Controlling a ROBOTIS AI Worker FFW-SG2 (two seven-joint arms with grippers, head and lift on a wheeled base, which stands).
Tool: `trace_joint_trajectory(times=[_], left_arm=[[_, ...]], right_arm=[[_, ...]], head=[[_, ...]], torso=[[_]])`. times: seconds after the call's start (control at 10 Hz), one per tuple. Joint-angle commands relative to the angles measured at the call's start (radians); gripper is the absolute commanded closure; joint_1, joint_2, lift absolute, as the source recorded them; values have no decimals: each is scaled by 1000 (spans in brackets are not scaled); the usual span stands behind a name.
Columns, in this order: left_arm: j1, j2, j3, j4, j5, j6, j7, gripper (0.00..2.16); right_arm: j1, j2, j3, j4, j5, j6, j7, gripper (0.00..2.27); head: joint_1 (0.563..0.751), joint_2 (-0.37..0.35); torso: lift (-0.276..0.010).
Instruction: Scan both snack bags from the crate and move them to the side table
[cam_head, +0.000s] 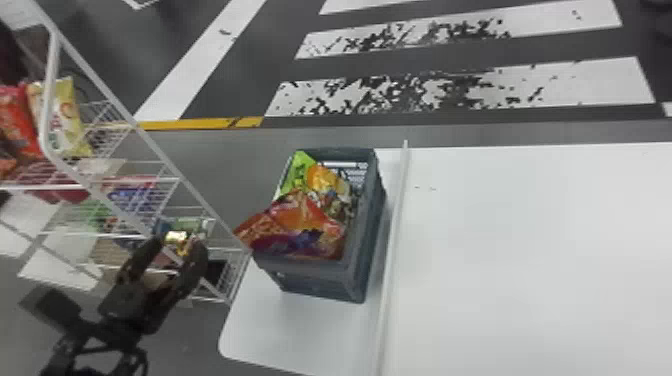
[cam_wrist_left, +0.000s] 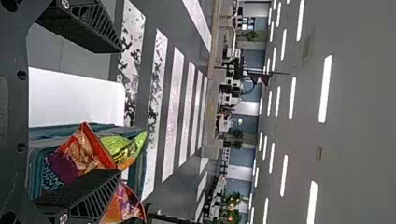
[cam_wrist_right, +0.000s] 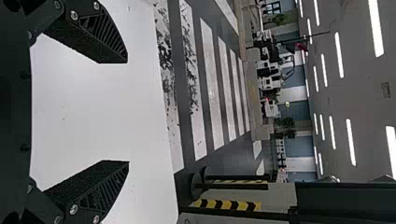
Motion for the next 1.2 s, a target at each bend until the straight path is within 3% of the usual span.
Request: trace_joint_trajectory(times=[0.0, 0.1, 0.2, 0.4, 0.6, 0.7, 1.1], left_arm=[[-18, 17, -1, 32, -1, 0, -21, 73], [-38, 23, -4, 57, -1, 0, -58, 73], [-55, 40, -17, 78, -1, 0, -70, 73], [-89, 53, -26, 98, 0, 37, -110, 73], [-116, 73, -47, 100, -12, 99, -111, 76], [-130, 73, -47, 104, -13, 138, -117, 76], [-162, 73, -106, 136, -61, 157, -111, 73]], right_arm=[[3, 0, 5, -3, 4, 1, 0, 164], [5, 0, 6, -13, 5, 19, 0, 164], [9, 0, 12, -24, 16, 29, -1, 164], [19, 0, 12, -40, 25, 38, 0, 164], [23, -2, 19, -46, 28, 44, 0, 164], [25, -2, 29, -47, 37, 44, 2, 164], [31, -8, 55, -76, 40, 75, 35, 164]], head=[[695, 350], [695, 350], [695, 350], [695, 350], [695, 350], [695, 350], [695, 350]], torso=[[-29], [-29], [-29], [-29], [-29], [-29], [-29]])
